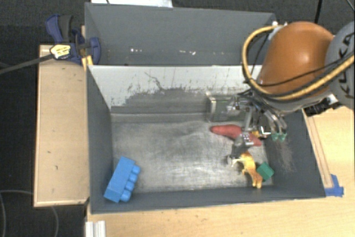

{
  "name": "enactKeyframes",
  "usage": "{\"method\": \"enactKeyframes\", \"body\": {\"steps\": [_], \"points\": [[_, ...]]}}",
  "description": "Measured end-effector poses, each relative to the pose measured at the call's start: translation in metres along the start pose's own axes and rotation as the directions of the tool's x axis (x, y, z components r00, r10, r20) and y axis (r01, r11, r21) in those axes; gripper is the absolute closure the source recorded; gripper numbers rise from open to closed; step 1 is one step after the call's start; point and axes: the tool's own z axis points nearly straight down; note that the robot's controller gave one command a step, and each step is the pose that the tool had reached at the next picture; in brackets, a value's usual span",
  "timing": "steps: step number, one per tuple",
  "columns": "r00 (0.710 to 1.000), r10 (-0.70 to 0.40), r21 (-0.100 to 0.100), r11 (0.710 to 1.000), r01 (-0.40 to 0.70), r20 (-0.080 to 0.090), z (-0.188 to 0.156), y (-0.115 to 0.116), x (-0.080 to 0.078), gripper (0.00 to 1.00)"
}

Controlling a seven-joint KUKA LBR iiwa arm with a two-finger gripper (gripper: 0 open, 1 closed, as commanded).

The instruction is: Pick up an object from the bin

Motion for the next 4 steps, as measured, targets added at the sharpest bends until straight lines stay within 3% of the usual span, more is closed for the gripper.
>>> {"method": "enactKeyframes", "body": {"steps": [1,2,3,4], "points": [[1.000,0.000,0.000,1.000,0.000,0.008,-0.004,0.000,-0.002,0.00],[1.000,-0.014,0.001,1.000,0.014,0.013,0.065,-0.037,0.010,0.00],[0.955,-0.295,0.003,0.955,0.295,0.009,0.137,-0.061,0.030,0.00],[0.996,-0.087,-0.001,0.996,0.087,0.010,0.154,-0.089,0.021,0.00]]}}
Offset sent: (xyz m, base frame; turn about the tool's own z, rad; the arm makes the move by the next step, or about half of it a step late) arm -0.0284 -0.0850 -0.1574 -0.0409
